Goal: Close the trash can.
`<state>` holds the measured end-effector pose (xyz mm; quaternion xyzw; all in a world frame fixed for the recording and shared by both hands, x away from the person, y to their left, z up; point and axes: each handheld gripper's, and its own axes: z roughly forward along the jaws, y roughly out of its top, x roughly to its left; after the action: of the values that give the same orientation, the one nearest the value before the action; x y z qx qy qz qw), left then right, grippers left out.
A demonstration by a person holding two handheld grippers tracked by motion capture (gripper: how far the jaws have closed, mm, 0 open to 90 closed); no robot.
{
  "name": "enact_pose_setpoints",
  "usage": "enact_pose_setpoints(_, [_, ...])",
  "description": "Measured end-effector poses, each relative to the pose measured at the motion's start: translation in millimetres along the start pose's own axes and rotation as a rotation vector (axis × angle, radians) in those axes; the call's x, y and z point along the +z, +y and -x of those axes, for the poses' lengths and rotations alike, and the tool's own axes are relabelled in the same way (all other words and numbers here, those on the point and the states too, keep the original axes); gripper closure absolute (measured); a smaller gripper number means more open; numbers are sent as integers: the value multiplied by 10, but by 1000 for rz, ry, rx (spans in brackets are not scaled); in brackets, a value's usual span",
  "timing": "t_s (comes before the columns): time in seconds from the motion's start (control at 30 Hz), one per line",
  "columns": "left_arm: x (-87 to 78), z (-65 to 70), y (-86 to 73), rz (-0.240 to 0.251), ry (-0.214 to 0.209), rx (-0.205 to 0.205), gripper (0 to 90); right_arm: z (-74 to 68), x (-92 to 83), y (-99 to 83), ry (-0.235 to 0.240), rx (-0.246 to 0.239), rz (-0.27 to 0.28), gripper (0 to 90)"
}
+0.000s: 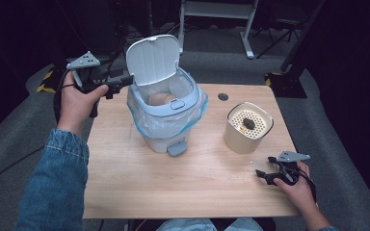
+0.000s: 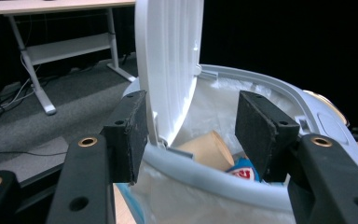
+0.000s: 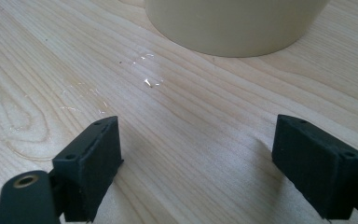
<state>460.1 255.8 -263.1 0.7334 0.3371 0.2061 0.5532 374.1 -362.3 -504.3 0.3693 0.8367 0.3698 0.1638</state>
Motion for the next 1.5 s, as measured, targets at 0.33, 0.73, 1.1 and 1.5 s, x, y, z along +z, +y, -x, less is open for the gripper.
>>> enact_pose_setpoints(0.33, [51,21,174,63,-59,5,455,0,-1,0,2,2,-1,158])
enact_pose_setpoints(0.73, [43,122,268,76,-58,12,476,0,0,0,1,2,-1,158])
enact_pose_setpoints(1.1, [95,27,256,42,-3,4,419,-1,-3,-3,4,-3,-1,158])
enact_pose_setpoints(1.5, [146,-59,245,31,-11,-9,445,0,-4,-4,6,-4,-1,158])
